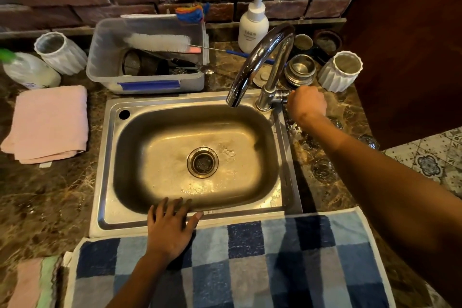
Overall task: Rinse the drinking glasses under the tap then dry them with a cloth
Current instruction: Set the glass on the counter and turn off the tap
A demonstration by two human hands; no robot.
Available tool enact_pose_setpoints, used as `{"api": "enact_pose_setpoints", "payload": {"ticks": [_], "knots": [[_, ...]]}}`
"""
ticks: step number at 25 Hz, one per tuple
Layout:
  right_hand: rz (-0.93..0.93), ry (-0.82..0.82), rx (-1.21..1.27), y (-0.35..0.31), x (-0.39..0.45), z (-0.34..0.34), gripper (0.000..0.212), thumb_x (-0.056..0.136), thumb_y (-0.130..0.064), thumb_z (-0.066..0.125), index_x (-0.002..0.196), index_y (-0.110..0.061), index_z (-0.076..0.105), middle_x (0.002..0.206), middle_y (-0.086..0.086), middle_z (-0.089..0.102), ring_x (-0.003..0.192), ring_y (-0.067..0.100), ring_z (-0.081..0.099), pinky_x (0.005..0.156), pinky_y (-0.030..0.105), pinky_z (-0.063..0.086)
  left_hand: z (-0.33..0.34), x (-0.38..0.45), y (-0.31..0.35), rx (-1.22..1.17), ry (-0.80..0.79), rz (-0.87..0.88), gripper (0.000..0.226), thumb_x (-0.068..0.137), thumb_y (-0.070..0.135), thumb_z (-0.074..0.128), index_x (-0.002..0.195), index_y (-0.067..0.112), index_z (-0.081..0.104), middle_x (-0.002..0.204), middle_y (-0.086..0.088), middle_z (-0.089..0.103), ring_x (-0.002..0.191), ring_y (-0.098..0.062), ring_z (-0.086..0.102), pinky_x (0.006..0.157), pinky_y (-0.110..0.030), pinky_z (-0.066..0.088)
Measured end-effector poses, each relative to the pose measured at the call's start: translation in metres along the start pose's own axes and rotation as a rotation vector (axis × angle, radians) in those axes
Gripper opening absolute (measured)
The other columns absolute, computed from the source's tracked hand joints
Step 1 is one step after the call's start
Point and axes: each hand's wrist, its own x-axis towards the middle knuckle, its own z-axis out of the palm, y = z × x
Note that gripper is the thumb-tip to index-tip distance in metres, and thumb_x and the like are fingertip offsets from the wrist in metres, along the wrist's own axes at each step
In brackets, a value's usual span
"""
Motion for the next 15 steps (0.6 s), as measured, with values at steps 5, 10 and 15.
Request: {"api": "enact_pose_setpoints", "payload": {"ticks": [5, 10, 15], "knots": [[0.009, -0.172, 0.131, 0.004, 0.002, -0.009, 0.025, 0.098, -0.029, 0.057, 0.087, -0.007, 0.065, 0.089, 0.013, 0.067, 0.083, 0.029, 0.068, 0.075, 0.043, 0.060, 0.005, 0.004, -0.004, -0.010, 0.006, 0.011, 0.068, 0.093, 0.071, 0.019, 0.150, 0.040, 0.038, 0.163, 0.005, 0.031, 0.153, -0.025, 0.011, 0.123, -0.054, 0.001], [-0.002, -0.315, 0.510, 0.009, -0.059, -0.018, 0.030, 0.100, -0.033, 0.055, 0.102, -0.006, 0.067, 0.085, 0.007, 0.065, 0.076, 0.020, 0.062, 0.067, 0.032, 0.052, 0.005, 0.003, -0.003, -0.017, 0.041, 0.005, 0.058, 0.097, 0.068, 0.025, 0.138, 0.039, 0.052, 0.154, 0.004, 0.044, 0.148, -0.024, 0.025, 0.122, -0.052, 0.007], [-0.235, -0.444, 0.451, 0.012, -0.187, 0.012, 0.039, 0.099, -0.035, 0.055, 0.131, -0.013, 0.060, 0.115, 0.013, 0.070, 0.100, 0.026, 0.066, 0.089, 0.039, 0.053, 0.002, -0.016, 0.002, -0.075, 0.120, 0.029, 0.056, 0.100, 0.062, 0.031, 0.142, 0.029, 0.050, 0.157, -0.007, 0.039, 0.149, -0.028, 0.023, 0.123, -0.051, 0.013]]}}
